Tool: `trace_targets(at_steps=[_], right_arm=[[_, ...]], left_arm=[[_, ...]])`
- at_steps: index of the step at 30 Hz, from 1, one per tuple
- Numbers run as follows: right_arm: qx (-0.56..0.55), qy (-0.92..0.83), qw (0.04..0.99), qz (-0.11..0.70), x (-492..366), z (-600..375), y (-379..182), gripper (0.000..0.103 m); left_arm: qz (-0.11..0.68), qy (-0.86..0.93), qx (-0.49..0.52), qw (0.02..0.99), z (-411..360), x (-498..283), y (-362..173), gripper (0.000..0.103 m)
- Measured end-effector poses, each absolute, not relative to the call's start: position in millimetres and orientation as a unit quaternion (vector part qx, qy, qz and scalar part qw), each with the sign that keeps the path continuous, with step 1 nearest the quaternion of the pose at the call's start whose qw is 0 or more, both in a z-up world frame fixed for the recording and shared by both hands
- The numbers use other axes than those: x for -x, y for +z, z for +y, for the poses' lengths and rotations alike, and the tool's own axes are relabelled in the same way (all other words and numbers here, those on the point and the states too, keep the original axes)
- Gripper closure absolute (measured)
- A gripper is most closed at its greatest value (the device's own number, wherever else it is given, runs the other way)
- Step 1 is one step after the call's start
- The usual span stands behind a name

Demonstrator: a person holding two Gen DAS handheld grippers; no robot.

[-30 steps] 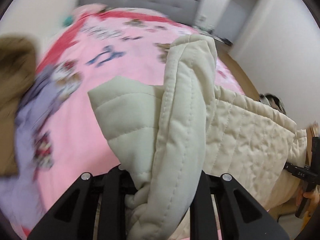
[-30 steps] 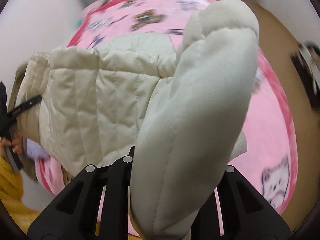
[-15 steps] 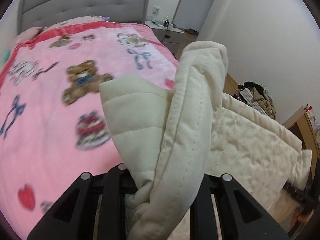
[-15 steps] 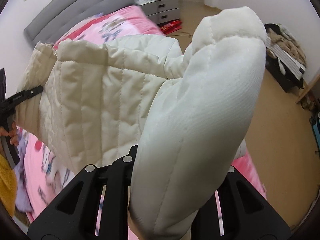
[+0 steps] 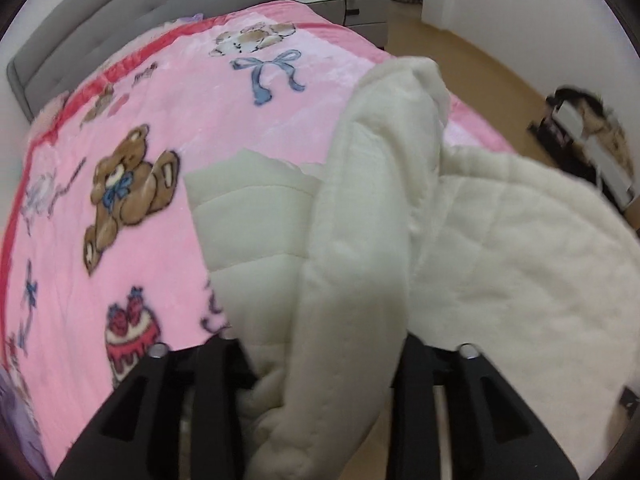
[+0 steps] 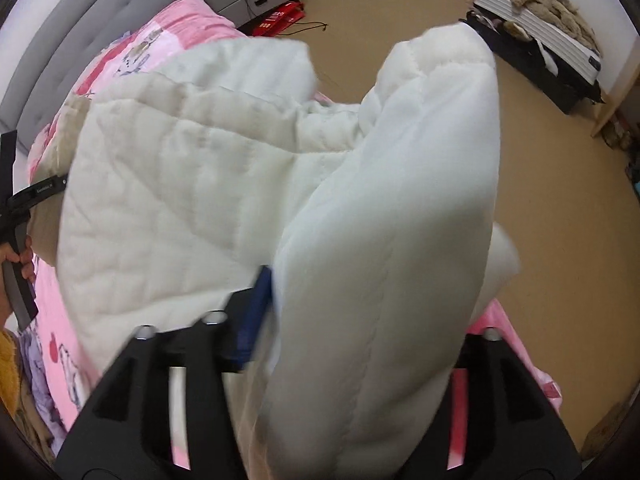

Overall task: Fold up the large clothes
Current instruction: 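Lower the folded bundle onto the blanket and open both grippers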

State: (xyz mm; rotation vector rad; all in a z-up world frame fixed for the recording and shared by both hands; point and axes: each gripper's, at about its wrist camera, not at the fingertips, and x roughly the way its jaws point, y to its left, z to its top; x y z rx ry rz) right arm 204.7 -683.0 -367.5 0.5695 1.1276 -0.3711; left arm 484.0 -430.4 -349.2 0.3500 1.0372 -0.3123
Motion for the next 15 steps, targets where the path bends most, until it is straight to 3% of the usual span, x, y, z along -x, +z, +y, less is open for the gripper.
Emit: trace_targets(at_steps=[1,5,10,12,15], right_arm=[[-0.265,-0.177,0.791,0.523,-202,-684,-371,0.038],[-0.291,-0.188,0.797,0.495,-188,-693,-370,0.028],[-0.273,-0.234,0.811,0.462,-163,-700,-350,0.023],[-0.252,-0.265,0.822,0.436,-149,-700,-332,0.019],[-0.158,-0.297,0.856,0.393,-140,-686,-295,0.011]], left_arm=[[0.483,-0.147,-0.173,0.846,-430,-487,-349,0.051],[0.467,-0.174,-0.151,0.854,-404,-504,-336,0.022],[0.531,-0.228,-0.108,0.809,-368,-542,-328,0.018],[0.492,-0.242,-0.126,0.827,-360,-537,-306,0.018],[0.361,-0.229,-0.166,0.888,-352,-507,-265,0.018]])
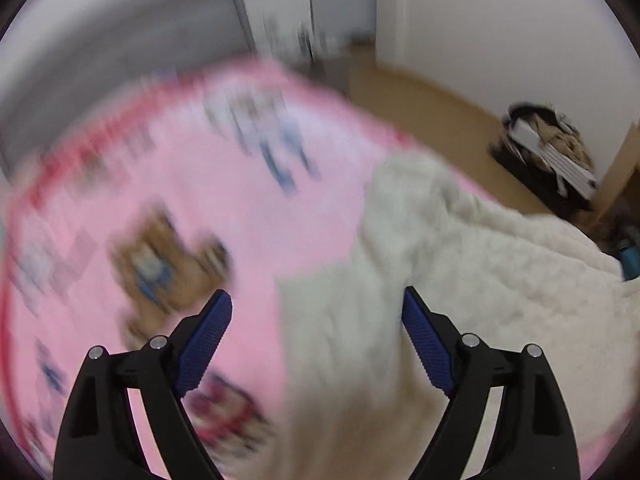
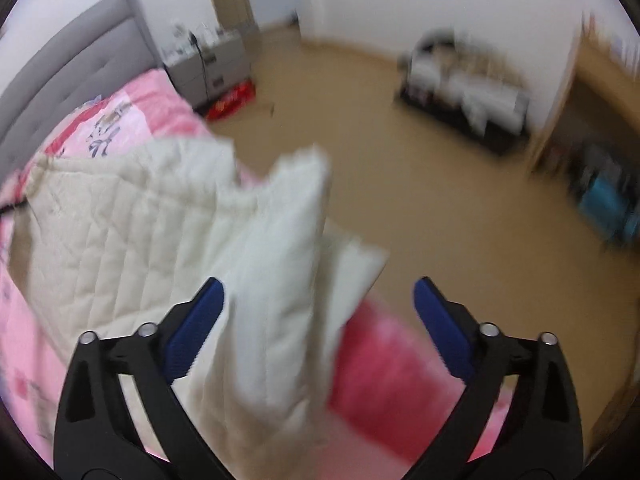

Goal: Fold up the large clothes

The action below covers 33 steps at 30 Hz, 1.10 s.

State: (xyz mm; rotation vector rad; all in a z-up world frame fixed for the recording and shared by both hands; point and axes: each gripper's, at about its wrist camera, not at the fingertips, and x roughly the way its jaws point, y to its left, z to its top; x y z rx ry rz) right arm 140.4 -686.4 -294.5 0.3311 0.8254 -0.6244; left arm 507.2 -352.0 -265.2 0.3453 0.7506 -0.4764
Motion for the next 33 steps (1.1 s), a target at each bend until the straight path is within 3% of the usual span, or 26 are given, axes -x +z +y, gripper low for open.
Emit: trace_targets(at_steps=[4,6,8,10,15,21,27,29,33], right_arm=[[-0.062,-0.209,0.914,0.341,-153,-655,-261,0.008],[-0.041,-0.172,0.915,0.362,-173,-648,-264,0.011],[-0.045,-0.157,0.898,0.409,-197,-651,-284,0.037],[-0.054,-0.166,0.870,0.460,-216,-663,-309,0.042],[-0.065,-0.171,0.845,0.502,-229,-685,-353,0.038],[-0.064,-0.156,0.850,0.500,-224,-685,-382,0.035],[-0.072,-0.140,0.844,0.512,-227,-689,-384,0.032],[-0.075,-0.114,0.840,0.525,-230,-687,-377,0.013],[-0.013,-0.136,0.861,0.490,-222,-664,-344,0.010]], left_arm=[[0.209,-0.217,-0.125,0.945,-345,-455,-225,0.011],[0.195,-0.274,-0.119,0.934,-357,-433,-224,0.009],[0.257,-0.305,-0.154,0.904,-388,-426,-248,0.009],[0.308,-0.305,-0.182,0.883,-409,-428,-277,0.009],[0.414,-0.257,-0.136,0.862,-407,-460,-330,0.009],[0.401,-0.220,-0.226,0.860,-416,-454,-368,0.009],[0.401,-0.183,-0.191,0.877,-415,-444,-357,0.007],[0.398,-0.189,-0.197,0.876,-414,-429,-347,0.005],[0.361,-0.216,-0.172,0.891,-409,-387,-314,0.005]])
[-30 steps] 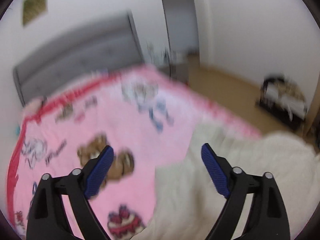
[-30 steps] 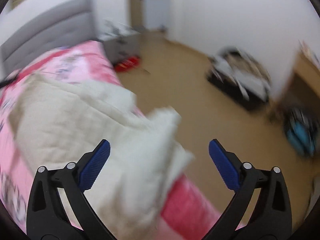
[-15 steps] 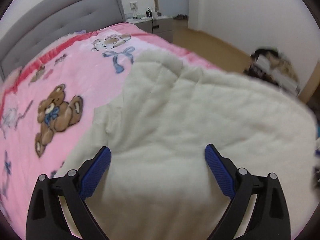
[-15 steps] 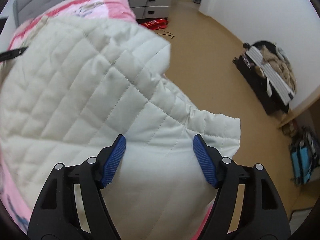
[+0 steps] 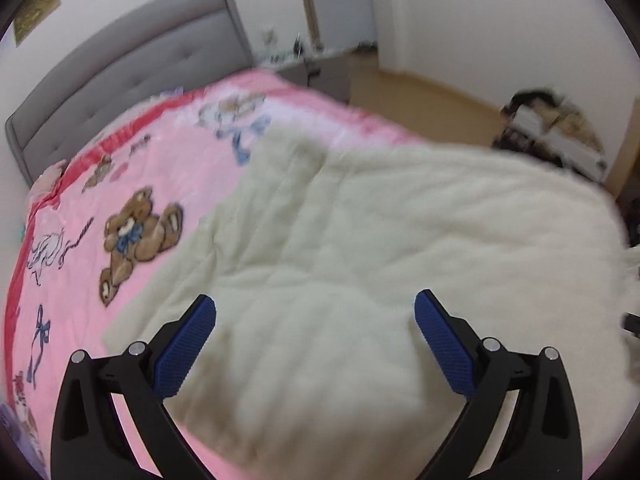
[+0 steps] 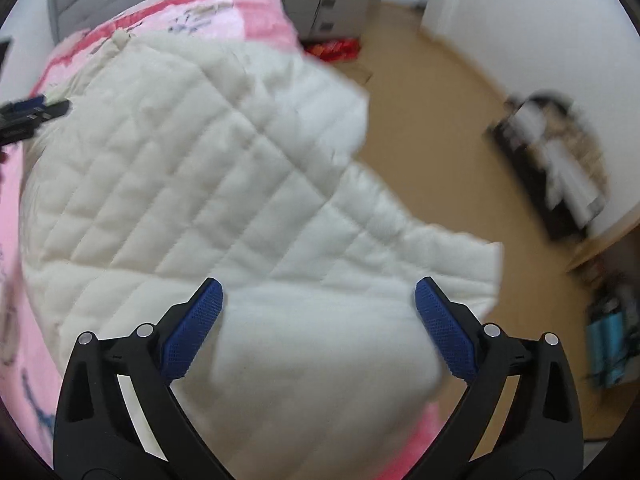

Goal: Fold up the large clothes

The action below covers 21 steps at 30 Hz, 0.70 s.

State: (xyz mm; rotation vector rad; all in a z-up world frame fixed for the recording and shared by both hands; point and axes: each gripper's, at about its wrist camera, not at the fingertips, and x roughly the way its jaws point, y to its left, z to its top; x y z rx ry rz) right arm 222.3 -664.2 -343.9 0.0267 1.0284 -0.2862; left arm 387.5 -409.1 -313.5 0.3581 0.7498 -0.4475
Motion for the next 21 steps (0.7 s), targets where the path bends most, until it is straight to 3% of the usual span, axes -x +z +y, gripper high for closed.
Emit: trace_targets(at_steps=[9,16,21], right_arm=[[0.000,-0.175,0.885,0.432,-186,-586,-246,0.008],[-0.068,-0.217,0.881,0.414,-136,-556,-222,0.008],[-0.065,-0.212,0.881,0.418,-106,-545,-221,0.008]], left_arm=[[0.363,-0.206,-0.080,0.905,-400,-279,-217,0.005],[0.429,-0.177,-0.081,0.882,-395,-232,-205,0.005],[0.419,-0.195,-0.103,0.881,-393,-201,-206,0.005]])
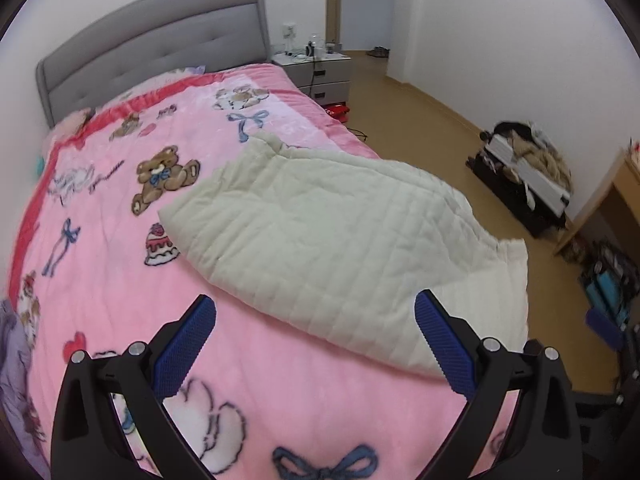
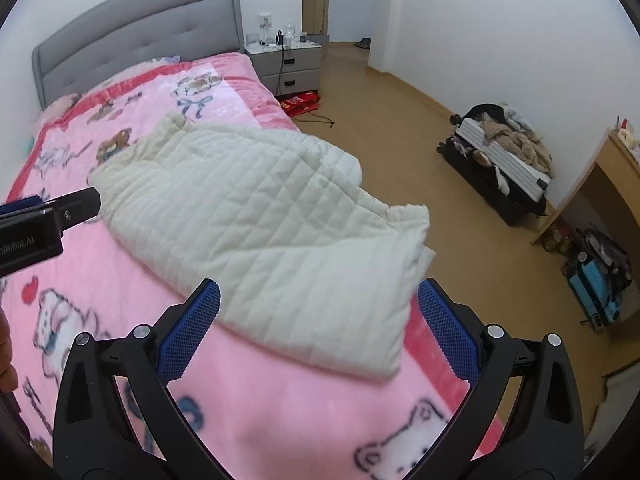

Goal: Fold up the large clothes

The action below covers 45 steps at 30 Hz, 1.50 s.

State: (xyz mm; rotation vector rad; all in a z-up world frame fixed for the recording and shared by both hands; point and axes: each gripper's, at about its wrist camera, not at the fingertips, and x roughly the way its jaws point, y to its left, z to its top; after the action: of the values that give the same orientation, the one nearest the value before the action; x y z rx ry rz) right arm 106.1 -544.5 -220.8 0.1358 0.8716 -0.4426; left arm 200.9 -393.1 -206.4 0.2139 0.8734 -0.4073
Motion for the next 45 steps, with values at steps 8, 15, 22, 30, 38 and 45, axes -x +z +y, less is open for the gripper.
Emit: trace_targets(at_steps=[8,15,22,30,38,45], right_arm=[[-0.046,-0.209,0.889,0.406,-87,-535,-210,0.008],[-0.024,-0.204,0.899,0.386,-78,-519,-201,0.008],[-0.031,-0.208,0.901,0.379,-65,-513,-200,0.008],[-0.039,-0.209,0.900,0.381,-56,-511,-198,0.008],[-0.048,-0.209,0.902,0.376,-50,-511,-195,0.008],[-0.047,-0.209,0.902,0.374,-50,-511,-193,0.008]], left_arm=[[0.413,-0.201,-0.106,0.882,-390,-176,-203,0.005],[0.405,-0.207,-0.089,0.886,-379,-166,-197,0.005],[0.392,-0.212,-0.098,0.890,-374,-152,-196,0.005],[0.394,-0.219,-0.099,0.887,-371,-140,-195,0.005],[0.373,-0.219,-0.108,0.895,-373,-130,-184,0.005],[0.377,-0.221,-0.105,0.893,-374,-129,-183,0.005]])
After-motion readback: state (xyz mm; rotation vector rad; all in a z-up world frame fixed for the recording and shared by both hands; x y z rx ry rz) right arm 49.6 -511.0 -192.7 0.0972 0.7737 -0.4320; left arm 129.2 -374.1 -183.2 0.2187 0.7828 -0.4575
